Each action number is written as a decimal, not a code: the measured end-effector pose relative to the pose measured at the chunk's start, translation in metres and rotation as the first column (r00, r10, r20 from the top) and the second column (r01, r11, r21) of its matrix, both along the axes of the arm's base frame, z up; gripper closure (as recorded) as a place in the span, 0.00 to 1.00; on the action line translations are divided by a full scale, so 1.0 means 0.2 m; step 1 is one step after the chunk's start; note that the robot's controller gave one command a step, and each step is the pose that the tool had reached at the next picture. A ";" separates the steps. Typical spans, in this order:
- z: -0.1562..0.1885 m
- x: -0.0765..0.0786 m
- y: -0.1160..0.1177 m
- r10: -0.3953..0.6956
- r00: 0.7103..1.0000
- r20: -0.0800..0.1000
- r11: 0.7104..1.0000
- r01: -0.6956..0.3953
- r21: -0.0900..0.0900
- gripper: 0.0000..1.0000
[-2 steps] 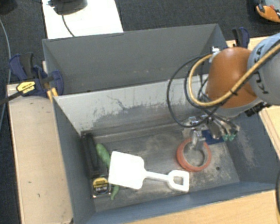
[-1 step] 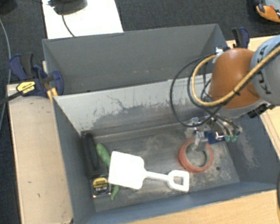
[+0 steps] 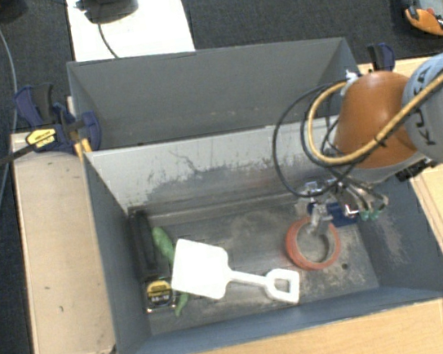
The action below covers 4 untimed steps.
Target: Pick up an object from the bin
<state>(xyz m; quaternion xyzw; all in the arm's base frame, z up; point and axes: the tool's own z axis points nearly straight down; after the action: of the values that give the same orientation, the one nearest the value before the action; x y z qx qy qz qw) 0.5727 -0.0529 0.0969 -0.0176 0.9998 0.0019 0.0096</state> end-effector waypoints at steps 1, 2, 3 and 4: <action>-0.01 -0.01 0.03 -0.021 1.000 -0.005 1.000 0.021 0.001 1.00; 0.03 -0.03 -0.02 -0.028 1.000 0.001 1.000 0.028 0.001 1.00; 0.06 -0.04 0.05 -0.036 0.999 -0.002 0.999 0.036 0.003 1.00; 0.54 -0.05 -0.03 -0.053 0.999 -0.003 0.999 0.053 0.002 1.00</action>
Offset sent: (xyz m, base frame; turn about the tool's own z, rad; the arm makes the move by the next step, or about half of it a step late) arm -0.0061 -0.0041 0.0056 0.0249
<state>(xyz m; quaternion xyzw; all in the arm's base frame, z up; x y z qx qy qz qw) 0.5635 -0.0589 0.2045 0.0090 0.9999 0.0026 0.0083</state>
